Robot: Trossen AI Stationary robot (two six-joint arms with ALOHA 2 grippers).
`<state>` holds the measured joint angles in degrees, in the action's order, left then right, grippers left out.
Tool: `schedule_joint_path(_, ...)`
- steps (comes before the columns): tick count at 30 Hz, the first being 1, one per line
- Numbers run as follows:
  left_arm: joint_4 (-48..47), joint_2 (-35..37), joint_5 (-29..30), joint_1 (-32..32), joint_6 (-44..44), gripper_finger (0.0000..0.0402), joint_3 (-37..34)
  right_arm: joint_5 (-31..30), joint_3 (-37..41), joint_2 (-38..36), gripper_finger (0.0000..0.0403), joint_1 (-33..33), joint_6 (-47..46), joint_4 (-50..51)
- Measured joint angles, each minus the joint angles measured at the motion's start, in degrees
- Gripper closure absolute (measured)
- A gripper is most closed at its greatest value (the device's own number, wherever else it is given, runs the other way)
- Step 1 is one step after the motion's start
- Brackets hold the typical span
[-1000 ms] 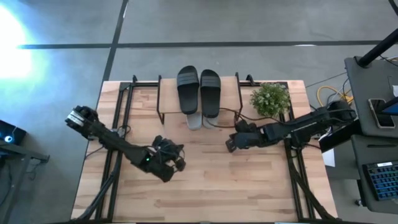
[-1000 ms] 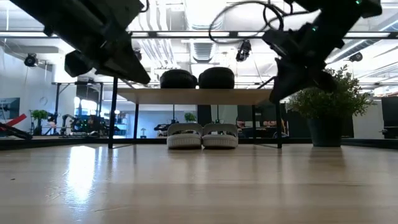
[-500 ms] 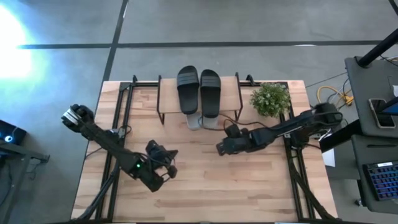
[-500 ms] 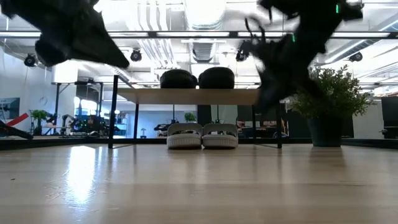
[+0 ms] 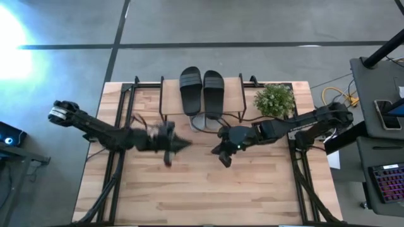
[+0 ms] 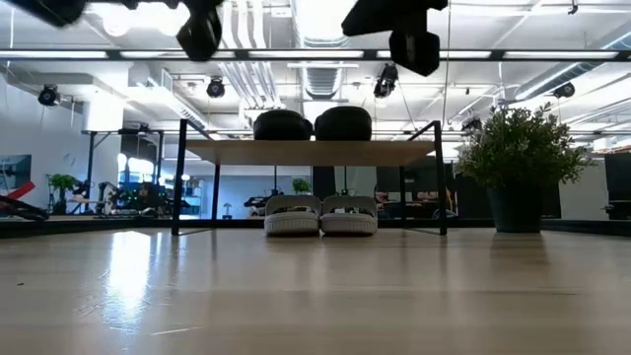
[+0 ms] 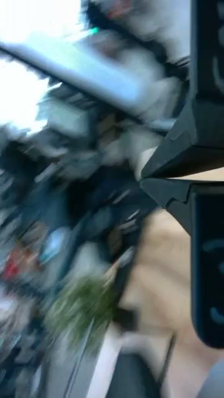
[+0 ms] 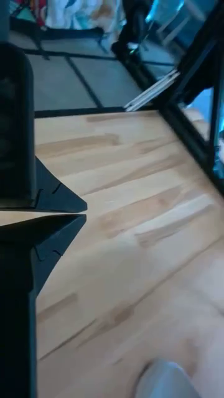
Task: Pick and place slides into the shelf
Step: Return to Home Position
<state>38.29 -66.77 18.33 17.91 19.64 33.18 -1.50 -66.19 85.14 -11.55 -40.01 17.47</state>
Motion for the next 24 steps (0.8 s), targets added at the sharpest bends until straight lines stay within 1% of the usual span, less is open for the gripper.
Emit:
schedule_joint_path(1, 3.20, 0.64, -0.09, -2.21, 1.12, 0.0402, -1.31, 0.14, 0.13, -0.26, 0.0394, 0.57, 0.03, -0.48)
schedule_joint_path(3, 4.43, 3.01, -1.76, -6.42, 4.02, 0.0402, -3.80, 0.65, 0.50, -1.33, 0.0394, 1.47, 0.42, -1.62)
schedule_joint_path(5, 4.85, 4.94, -7.10, -10.03, 7.49, 0.0402, -5.11, 2.45, 1.55, -3.10, 0.0394, 2.31, 1.84, -4.03)
schedule_joint_path(7, 4.08, 7.29, -12.67, -12.90, 9.95, 0.0402, -5.89, 5.60, 2.94, -5.86, 0.0394, 3.39, 3.94, -8.59)
schedule_joint_path(8, 4.59, 8.08, -14.44, -13.91, 10.05, 0.0402, -5.76, 6.45, 3.73, -7.51, 0.0394, 4.09, 4.99, -10.23)
schedule_joint_path(9, 4.75, 9.12, -14.82, -14.85, 10.01, 0.0402, -5.70, 6.62, 4.38, -9.38, 0.0394, 4.75, 6.07, -11.20)
schedule_joint_path(13, 2.12, 14.03, -12.47, -17.79, 10.01, 0.0402, -4.80, 6.53, 7.60, -18.08, 0.0394, 8.83, 9.78, -7.83)
schedule_joint_path(16, -3.64, 17.55, -11.34, -18.66, 10.10, 0.0402, -4.45, 6.32, 10.57, -26.10, 0.0394, 11.61, 10.15, -2.76)
schedule_joint_path(19, -10.38, 21.37, -8.54, -18.52, 10.17, 0.0402, -4.45, 6.03, 14.07, -34.72, 0.0394, 12.86, 10.30, 1.06)
schedule_joint_path(21, -13.46, 23.64, -6.43, -18.16, 10.07, 0.0402, -4.48, 3.91, 16.56, -40.14, 0.0394, 13.05, 10.23, 3.09)
schedule_joint_path(24, -16.83, 26.22, -4.08, -17.47, 9.23, 0.0402, -4.54, 1.44, 20.54, -48.01, 0.0394, 13.01, 9.39, 3.59)
